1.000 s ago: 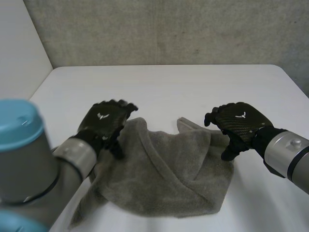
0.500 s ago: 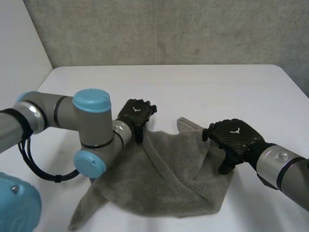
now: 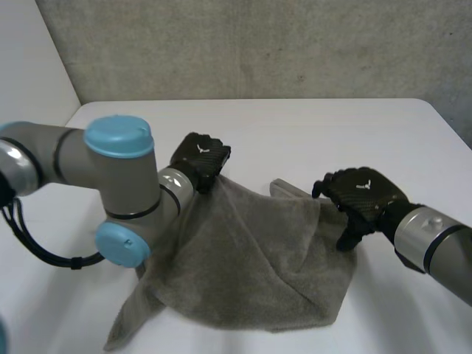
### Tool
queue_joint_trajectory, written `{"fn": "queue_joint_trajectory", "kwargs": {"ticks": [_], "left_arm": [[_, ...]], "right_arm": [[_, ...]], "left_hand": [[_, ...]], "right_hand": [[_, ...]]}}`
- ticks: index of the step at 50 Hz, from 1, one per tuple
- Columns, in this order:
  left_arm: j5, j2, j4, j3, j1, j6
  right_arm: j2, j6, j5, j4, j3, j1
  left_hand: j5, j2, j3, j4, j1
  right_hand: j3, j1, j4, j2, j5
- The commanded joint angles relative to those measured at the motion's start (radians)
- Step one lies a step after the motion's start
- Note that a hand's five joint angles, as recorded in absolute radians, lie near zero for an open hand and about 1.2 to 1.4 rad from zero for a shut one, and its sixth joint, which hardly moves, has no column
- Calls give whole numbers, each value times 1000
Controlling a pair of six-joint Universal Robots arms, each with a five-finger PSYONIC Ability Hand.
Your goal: Fold the towel.
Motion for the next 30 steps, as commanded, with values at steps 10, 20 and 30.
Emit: {"fn": "queue_joint_trajectory", "kwargs": {"ticks": [10, 20, 30], "left_arm": [[9, 538, 7, -455, -17, 8], [10, 721, 35, -606, -17, 8], [12, 727, 85, -623, -15, 8]], "right_arm": [[230, 188, -60, 183, -396, 13], [514, 221, -167, 318, -614, 56], [667, 227, -113, 318, -738, 119]], "left_hand": [[202, 183, 184, 182, 226], [202, 183, 184, 182, 226], [202, 183, 184, 182, 226]], "right_hand": [[-233, -187, -222, -237, -221], [-233, -187, -222, -237, -221], [-13, 33, -2, -17, -2]]}}
